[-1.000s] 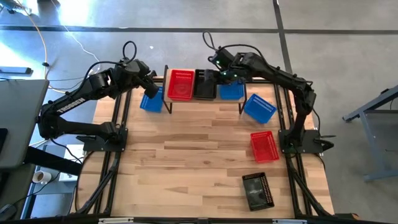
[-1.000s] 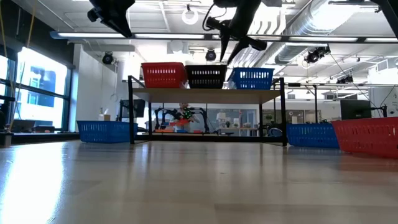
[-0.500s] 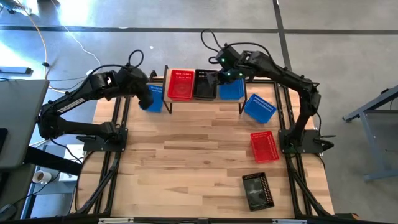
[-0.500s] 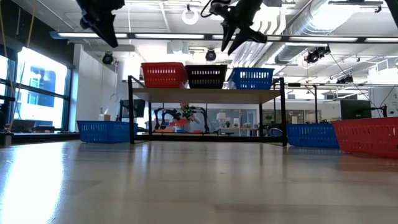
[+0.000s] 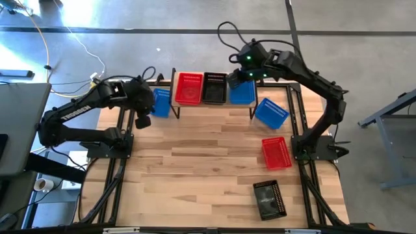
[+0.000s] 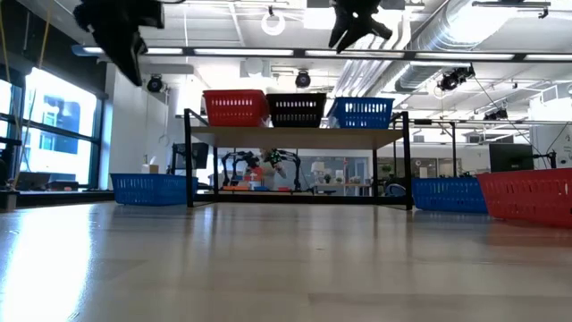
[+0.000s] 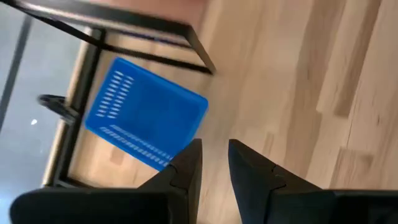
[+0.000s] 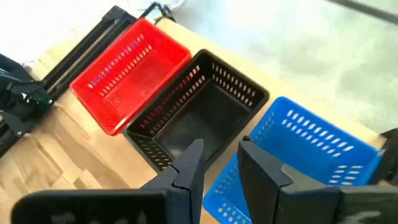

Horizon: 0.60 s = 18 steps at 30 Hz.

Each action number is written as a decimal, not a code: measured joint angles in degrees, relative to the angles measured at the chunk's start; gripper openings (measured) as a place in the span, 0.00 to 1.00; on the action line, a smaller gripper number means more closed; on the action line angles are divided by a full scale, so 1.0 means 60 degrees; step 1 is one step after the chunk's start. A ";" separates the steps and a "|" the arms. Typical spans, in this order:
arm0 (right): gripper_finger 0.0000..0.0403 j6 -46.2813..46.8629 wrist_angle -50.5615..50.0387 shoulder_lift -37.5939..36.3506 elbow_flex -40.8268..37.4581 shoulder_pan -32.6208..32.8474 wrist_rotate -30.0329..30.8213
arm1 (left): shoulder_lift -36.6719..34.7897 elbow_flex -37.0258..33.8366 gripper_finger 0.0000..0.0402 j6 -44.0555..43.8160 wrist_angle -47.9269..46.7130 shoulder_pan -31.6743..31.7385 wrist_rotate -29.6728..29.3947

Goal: Stack baskets on shelf by color
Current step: Stack the left blue bin on top of the blue bin on the shelf

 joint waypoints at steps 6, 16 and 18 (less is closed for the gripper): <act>0.21 -0.0387 -0.0004 -0.0398 0.0000 0.0000 0.0275 | -0.0268 -0.1224 0.17 0.0172 0.0336 -0.0004 0.0112; 0.21 -0.0839 -0.0036 -0.0466 0.0000 0.0040 0.0301 | -0.0265 -0.2370 0.17 -0.0458 0.0785 -0.0007 0.0021; 0.21 -0.0834 -0.0062 -0.0455 0.0000 0.0042 0.0301 | -0.0265 -0.2491 0.18 -0.0633 0.0781 -0.0007 0.0049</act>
